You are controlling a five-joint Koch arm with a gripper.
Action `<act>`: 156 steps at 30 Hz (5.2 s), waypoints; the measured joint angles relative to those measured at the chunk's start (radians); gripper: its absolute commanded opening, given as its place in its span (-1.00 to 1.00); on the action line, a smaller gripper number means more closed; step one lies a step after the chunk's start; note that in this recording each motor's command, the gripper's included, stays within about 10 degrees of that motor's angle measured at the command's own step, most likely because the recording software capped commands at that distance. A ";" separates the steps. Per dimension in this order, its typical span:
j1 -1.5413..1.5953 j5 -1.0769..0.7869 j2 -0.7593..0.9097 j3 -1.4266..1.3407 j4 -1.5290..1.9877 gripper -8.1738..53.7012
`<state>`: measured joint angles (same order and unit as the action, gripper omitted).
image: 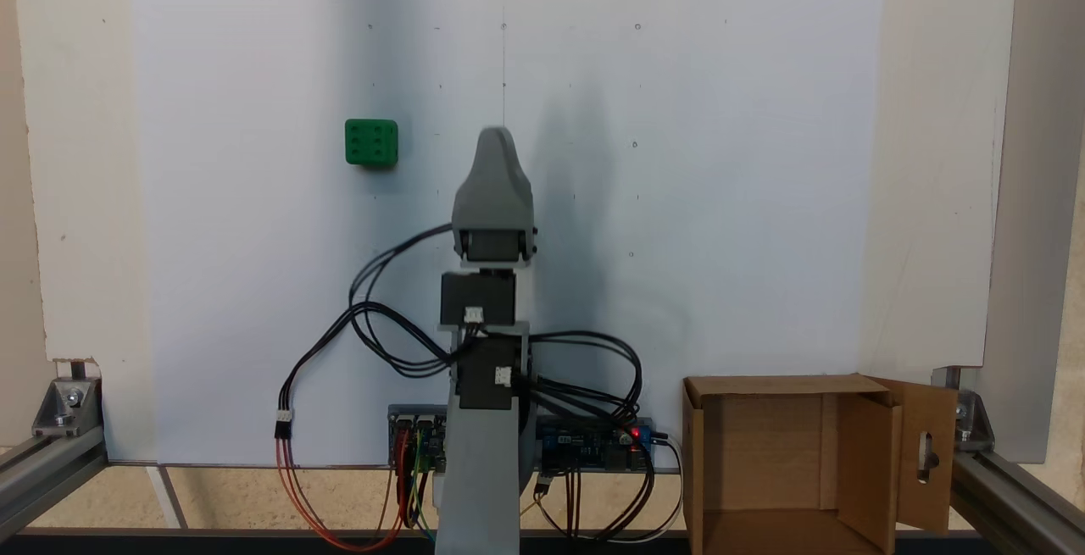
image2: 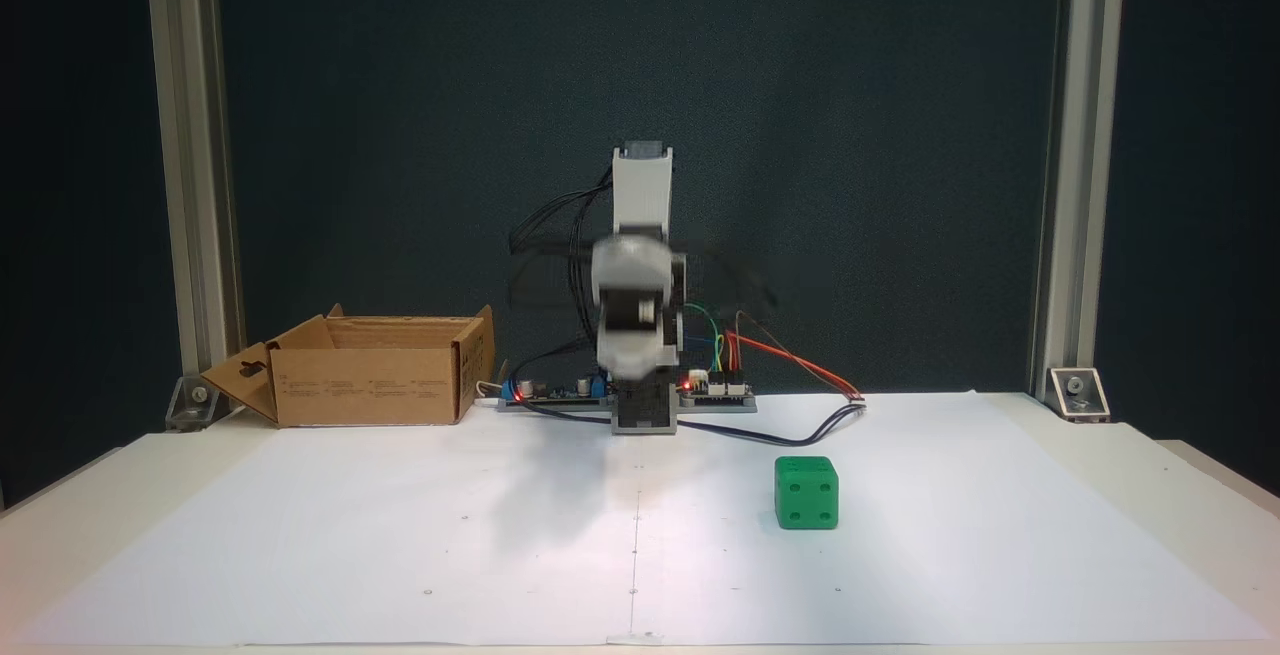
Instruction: Grasp a green dice and put it in the bin.
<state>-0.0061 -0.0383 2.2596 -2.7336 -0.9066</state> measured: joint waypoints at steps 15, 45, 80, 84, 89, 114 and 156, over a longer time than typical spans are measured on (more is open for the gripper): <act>0.069 0.005 -0.149 0.627 0.999 0.66; 0.494 0.377 -0.686 1.447 2.071 0.67; 0.552 0.555 -0.864 1.331 1.951 0.67; 0.561 0.555 -0.879 1.299 1.896 0.67; 0.577 0.555 -0.936 1.250 1.827 0.67; 0.555 0.588 -1.009 1.157 1.681 0.66; 0.560 0.640 -1.086 1.150 1.591 0.34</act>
<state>0.5538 0.6013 1.1735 -1.5831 0.6842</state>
